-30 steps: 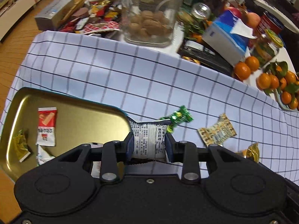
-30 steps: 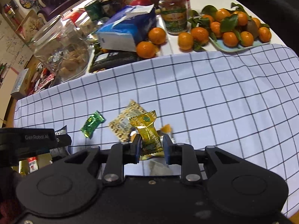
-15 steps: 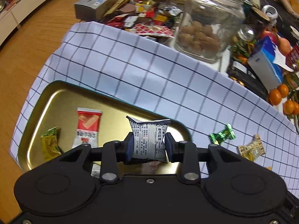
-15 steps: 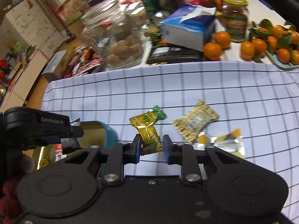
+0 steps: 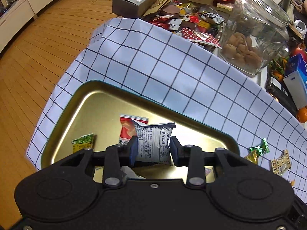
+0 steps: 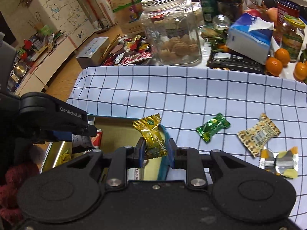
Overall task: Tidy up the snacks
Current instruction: 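Carry both snacks over the tin and open both tools to drop them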
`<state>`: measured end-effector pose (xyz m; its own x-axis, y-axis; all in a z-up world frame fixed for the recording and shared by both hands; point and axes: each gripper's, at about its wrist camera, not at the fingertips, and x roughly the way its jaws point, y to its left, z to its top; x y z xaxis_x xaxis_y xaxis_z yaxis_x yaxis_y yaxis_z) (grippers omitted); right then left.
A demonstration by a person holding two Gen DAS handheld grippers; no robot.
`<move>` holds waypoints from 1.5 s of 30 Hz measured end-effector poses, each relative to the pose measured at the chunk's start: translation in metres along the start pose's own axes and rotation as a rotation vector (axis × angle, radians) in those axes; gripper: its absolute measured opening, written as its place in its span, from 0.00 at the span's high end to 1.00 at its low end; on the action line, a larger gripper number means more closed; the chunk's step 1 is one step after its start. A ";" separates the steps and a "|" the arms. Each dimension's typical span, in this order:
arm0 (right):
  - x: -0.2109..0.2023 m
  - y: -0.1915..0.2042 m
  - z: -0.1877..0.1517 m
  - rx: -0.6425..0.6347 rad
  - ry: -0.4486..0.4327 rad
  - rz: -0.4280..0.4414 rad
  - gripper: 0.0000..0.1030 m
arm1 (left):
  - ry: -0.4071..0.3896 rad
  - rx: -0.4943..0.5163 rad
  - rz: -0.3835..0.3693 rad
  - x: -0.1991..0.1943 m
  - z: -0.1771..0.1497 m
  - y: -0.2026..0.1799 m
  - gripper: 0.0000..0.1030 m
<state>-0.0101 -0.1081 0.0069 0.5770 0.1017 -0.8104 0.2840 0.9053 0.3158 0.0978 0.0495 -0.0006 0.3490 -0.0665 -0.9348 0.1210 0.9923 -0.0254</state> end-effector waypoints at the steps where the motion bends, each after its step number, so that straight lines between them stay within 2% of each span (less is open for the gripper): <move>1: 0.002 0.002 0.000 0.000 0.004 0.004 0.75 | -0.002 0.001 0.004 0.000 0.000 0.003 0.57; 11: 0.023 0.024 0.001 0.005 0.010 0.027 0.75 | -0.003 0.013 0.015 0.001 0.002 0.018 0.55; 23: 0.028 0.031 -0.001 0.013 -0.004 0.040 0.72 | 0.005 0.018 0.008 0.001 0.002 0.021 0.55; 24: 0.027 0.031 -0.001 0.015 -0.005 0.046 0.62 | 0.005 0.018 0.008 0.001 0.002 0.021 0.55; 25: 0.027 0.032 0.000 0.017 -0.005 0.055 0.57 | 0.005 0.019 0.009 0.001 0.002 0.021 0.55; 26: 0.026 0.032 0.000 0.016 -0.009 0.055 0.56 | 0.004 0.020 0.010 0.001 0.002 0.021 0.55; 33: 0.025 0.036 -0.001 -0.030 -0.007 0.032 0.56 | 0.009 0.029 0.014 0.002 0.001 0.018 0.55; 45: 0.029 0.029 -0.002 -0.023 0.038 -0.022 0.56 | 0.018 0.035 0.020 0.003 0.001 0.014 0.55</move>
<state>0.0131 -0.0778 -0.0083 0.5412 0.0971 -0.8353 0.2779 0.9168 0.2866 0.1012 0.0633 -0.0035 0.3347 -0.0444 -0.9413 0.1470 0.9891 0.0057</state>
